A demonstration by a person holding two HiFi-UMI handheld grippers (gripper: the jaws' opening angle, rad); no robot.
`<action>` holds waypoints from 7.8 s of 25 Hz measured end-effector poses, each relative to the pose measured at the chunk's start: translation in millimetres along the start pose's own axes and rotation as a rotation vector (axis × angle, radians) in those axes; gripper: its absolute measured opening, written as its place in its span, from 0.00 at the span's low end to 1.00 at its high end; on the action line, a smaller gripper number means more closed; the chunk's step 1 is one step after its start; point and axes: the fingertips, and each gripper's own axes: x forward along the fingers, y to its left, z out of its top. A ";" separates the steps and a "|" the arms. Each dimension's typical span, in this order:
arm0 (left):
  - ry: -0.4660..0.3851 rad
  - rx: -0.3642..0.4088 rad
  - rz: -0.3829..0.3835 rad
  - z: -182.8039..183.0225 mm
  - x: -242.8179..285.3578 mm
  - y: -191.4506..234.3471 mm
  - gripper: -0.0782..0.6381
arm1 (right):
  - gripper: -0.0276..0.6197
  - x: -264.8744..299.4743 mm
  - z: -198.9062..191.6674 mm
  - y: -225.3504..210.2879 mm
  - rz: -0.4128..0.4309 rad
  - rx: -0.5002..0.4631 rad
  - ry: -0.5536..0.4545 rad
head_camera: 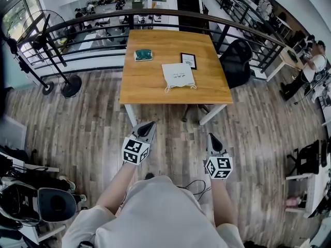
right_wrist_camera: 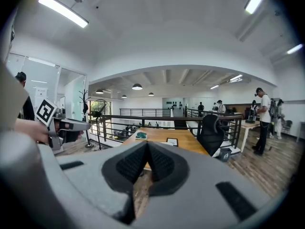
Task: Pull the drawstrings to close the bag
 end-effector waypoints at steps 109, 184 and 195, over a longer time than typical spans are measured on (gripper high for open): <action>0.369 -0.177 -0.037 -74.6 378.0 202.3 0.10 | 0.11 436.3 -83.5 -194.5 0.066 0.072 0.494; 0.594 -0.240 0.427 -243.8 437.5 231.4 0.10 | 0.06 540.8 -215.2 -221.6 0.021 -0.080 0.571; 0.496 -0.229 0.476 -182.7 423.6 262.7 0.10 | 0.06 549.2 -170.1 -233.3 -0.037 0.013 0.509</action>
